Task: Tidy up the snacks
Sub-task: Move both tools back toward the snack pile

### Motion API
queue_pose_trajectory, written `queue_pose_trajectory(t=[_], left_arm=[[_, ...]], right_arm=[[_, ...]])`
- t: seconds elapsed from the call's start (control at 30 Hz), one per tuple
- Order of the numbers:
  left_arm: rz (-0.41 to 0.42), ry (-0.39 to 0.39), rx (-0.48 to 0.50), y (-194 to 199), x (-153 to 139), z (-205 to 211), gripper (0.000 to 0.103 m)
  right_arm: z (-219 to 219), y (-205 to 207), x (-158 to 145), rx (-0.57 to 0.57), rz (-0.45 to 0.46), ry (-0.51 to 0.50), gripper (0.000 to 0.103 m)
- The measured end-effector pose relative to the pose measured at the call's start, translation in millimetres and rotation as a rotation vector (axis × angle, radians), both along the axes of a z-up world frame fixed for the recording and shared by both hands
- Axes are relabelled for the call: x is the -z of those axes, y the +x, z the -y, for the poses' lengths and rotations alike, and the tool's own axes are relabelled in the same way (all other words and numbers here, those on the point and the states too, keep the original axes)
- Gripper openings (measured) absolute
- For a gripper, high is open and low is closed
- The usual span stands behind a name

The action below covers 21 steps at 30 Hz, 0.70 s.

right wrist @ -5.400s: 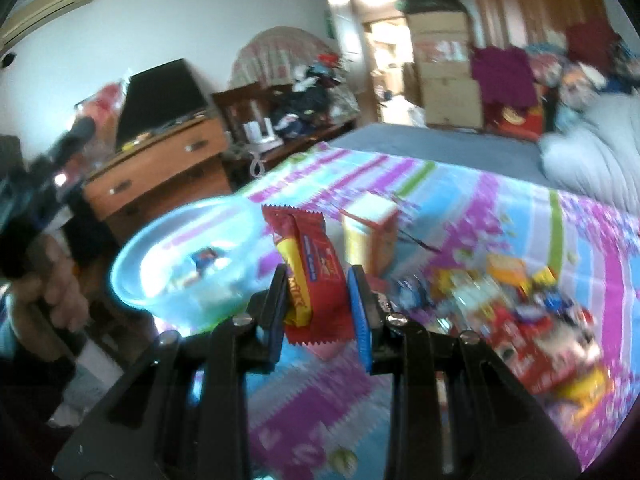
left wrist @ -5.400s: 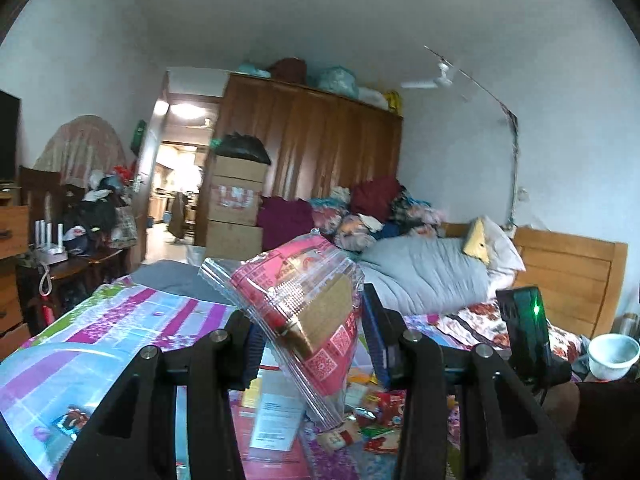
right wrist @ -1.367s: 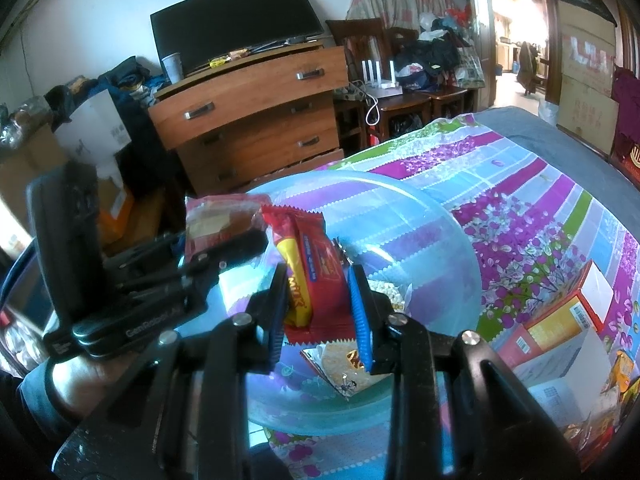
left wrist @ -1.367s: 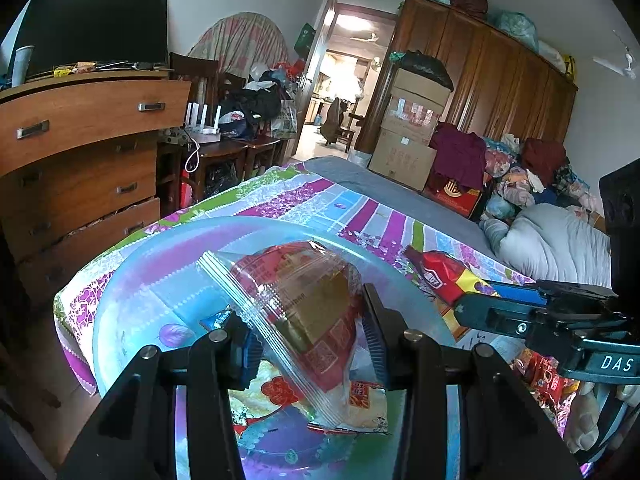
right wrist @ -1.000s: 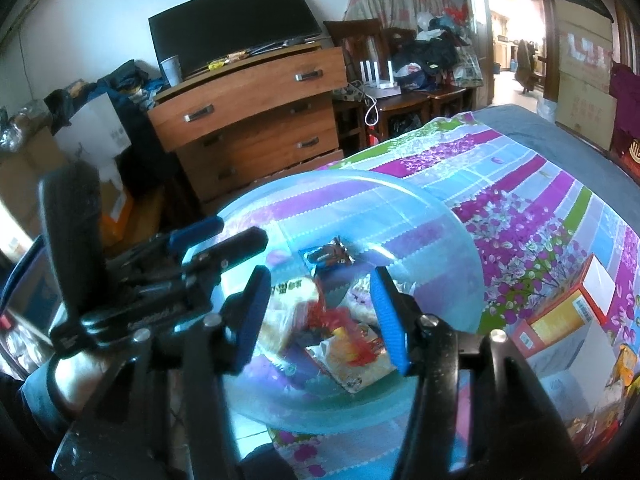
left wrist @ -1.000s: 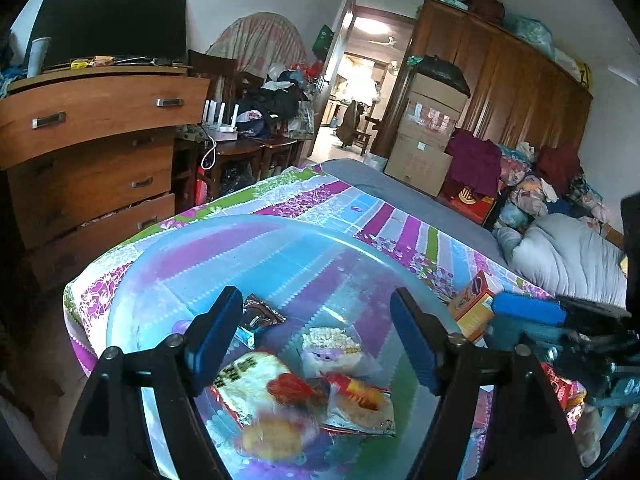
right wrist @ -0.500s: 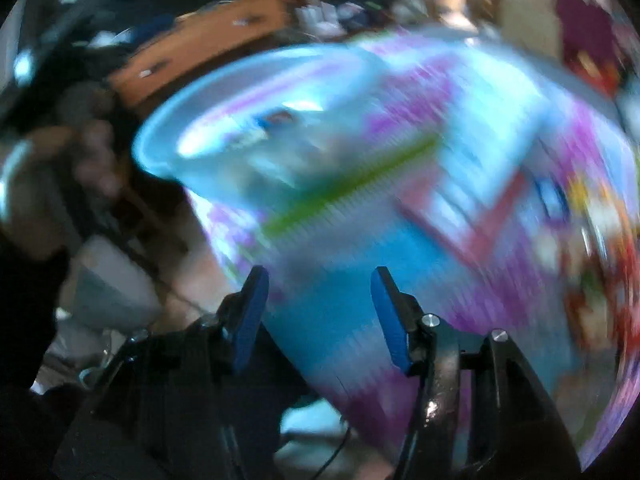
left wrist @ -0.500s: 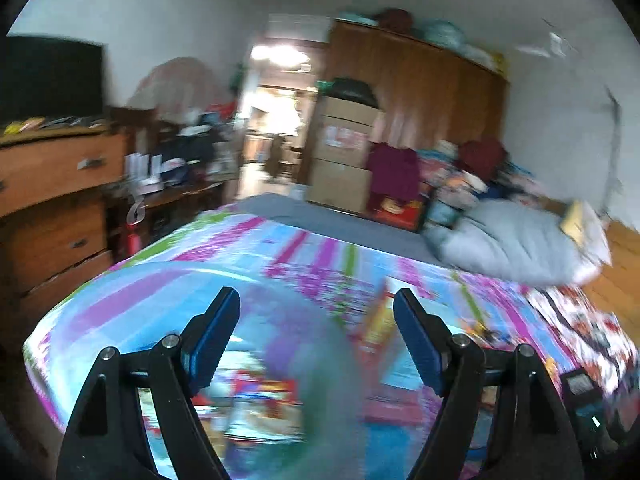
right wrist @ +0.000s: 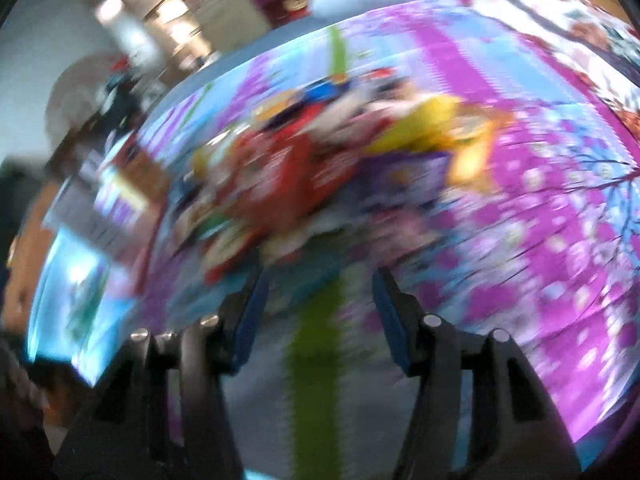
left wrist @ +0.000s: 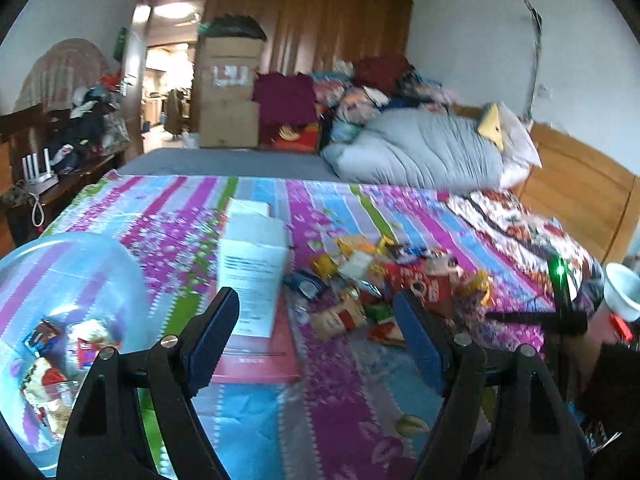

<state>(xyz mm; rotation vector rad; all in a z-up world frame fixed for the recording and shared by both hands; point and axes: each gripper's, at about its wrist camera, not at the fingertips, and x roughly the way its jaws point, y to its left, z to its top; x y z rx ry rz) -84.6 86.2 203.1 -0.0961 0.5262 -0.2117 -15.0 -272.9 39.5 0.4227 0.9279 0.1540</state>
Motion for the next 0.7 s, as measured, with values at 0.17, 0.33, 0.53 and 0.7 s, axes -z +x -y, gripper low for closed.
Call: queue_pose_trajectory(t=[0.17,0.33,0.53,0.7], left_arm=[[-0.046,0.015,0.030,20,13,15,0.081],[-0.073,0.033,0.054,31,19,28,0.081],[-0.090,0.054,0.072,33,22,40,0.081],[-0.118,0.041,0.086,37,27,43,0.081]], right_arm=[[24,28,11,0.002,0.006,0.009,0.064],[-1,54,15,-0.003,0.027,-0.057,0.074],[-6,63,22,-0.026,0.006,-0.047,0.017],[-35,17,-1,-0.189,0.097,-0.039,0.017]])
